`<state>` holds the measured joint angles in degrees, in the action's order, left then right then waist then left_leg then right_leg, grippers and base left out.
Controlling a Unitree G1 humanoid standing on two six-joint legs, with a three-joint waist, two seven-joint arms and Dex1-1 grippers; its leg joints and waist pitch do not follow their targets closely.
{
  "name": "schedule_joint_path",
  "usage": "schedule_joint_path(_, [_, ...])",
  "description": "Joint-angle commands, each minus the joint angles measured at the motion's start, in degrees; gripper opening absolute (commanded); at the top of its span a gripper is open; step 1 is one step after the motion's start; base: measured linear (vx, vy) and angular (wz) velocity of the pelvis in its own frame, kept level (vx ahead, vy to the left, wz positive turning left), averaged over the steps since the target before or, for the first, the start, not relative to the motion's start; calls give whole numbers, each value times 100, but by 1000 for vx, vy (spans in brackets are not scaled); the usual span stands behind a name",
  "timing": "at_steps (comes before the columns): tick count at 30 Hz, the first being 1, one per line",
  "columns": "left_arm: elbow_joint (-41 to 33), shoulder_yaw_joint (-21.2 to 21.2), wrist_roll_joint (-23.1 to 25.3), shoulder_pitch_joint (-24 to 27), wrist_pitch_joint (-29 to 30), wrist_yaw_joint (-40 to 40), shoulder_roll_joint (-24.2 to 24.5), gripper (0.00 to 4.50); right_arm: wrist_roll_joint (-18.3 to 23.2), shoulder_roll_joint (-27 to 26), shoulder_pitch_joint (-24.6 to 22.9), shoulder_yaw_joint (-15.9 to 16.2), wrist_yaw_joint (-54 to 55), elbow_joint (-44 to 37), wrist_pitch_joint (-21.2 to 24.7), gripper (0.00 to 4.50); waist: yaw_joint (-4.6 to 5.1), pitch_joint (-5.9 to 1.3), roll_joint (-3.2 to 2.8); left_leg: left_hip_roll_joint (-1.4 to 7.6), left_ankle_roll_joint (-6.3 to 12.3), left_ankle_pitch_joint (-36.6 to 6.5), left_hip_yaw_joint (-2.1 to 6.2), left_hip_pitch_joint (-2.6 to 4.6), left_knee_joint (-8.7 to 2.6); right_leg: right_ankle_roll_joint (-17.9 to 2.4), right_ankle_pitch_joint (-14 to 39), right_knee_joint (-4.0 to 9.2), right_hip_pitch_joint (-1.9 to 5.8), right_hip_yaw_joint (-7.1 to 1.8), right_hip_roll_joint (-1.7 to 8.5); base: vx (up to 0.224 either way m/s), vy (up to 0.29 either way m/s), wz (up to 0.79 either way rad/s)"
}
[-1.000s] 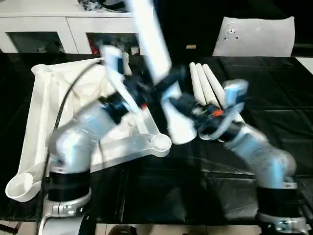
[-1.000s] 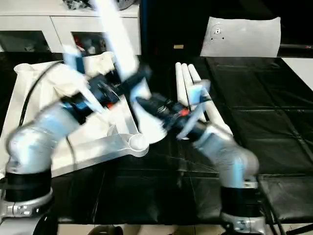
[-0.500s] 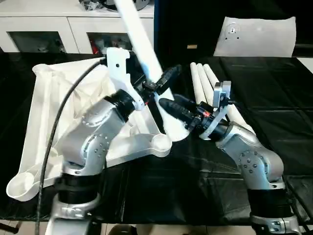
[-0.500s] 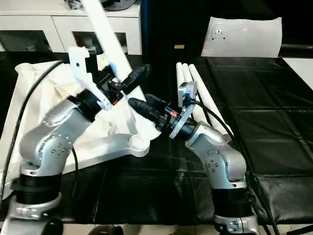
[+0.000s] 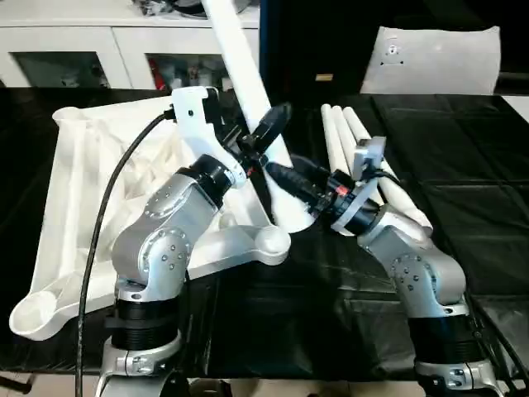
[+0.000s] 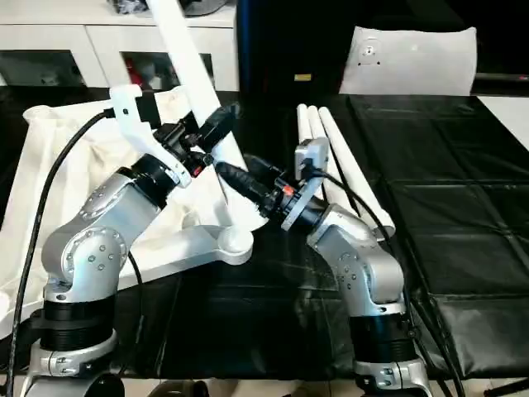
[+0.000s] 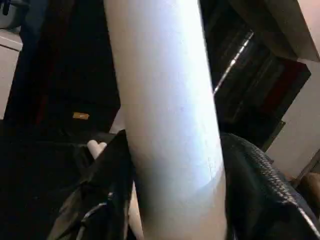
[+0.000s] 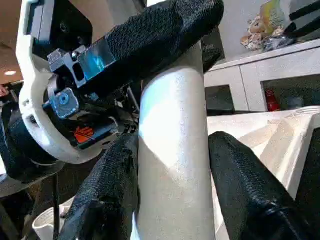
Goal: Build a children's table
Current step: Pick table leg
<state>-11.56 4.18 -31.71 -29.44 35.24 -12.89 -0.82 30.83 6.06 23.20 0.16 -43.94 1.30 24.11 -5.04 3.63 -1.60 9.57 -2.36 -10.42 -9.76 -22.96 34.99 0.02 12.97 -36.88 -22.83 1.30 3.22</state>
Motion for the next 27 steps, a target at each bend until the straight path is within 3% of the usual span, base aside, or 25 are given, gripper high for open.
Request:
schedule_joint_path(1, [-150,-40,19,2,54,54,26,232,-25,27,97,-16,15,-4,-108,182,15,-435,9,285,151,-576,110,114,-353,-1217,-38,454,309,-201,387,0,0,0])
schedule_joint_path(7, [-19,-347,469,38,-224,-221,350,196,-99,20,108,44,8,43,-226,182,18,-437,-7,285,167,-576,114,113,-353,-1162,4,450,306,-203,392,0,0,0])
schedule_joint_path(13, [17,-310,361,42,-199,-317,421,188,-155,34,94,83,-12,61,-279,182,20,-446,-26,285,140,-542,113,121,-346,-1235,-192,424,308,-198,387,0,0,0])
schedule_joint_path(17, [107,32,123,-37,-119,-105,279,188,-480,66,149,142,254,101,-449,182,29,-440,8,276,102,-555,102,117,-343,-1263,-193,431,313,-200,383,0,0,0])
schedule_joint_path(18, [132,58,118,-52,-124,-101,285,188,-470,69,152,141,246,91,-440,238,24,-445,-1,274,103,-554,106,121,-341,-1265,-186,422,316,-200,385,0,0,0])
schedule_joint_path(20, [309,143,57,-145,-108,-352,483,188,-254,136,153,95,112,-90,-236,252,18,-442,34,269,149,-556,99,126,-343,-1230,-71,432,312,-205,386,0,0,0])
schedule_joint_path(23, [375,127,-18,-164,-71,-637,654,187,-60,213,160,28,7,-203,-58,286,17,-445,27,268,188,-488,99,132,-340,-1145,-57,427,306,-205,375,0,0,0])
schedule_joint_path(27, [420,154,-361,-196,179,-1117,870,186,191,415,225,-45,-197,-299,258,316,4,-455,14,273,216,-392,97,133,-331,-1224,-208,400,298,-198,380,0,0,0])
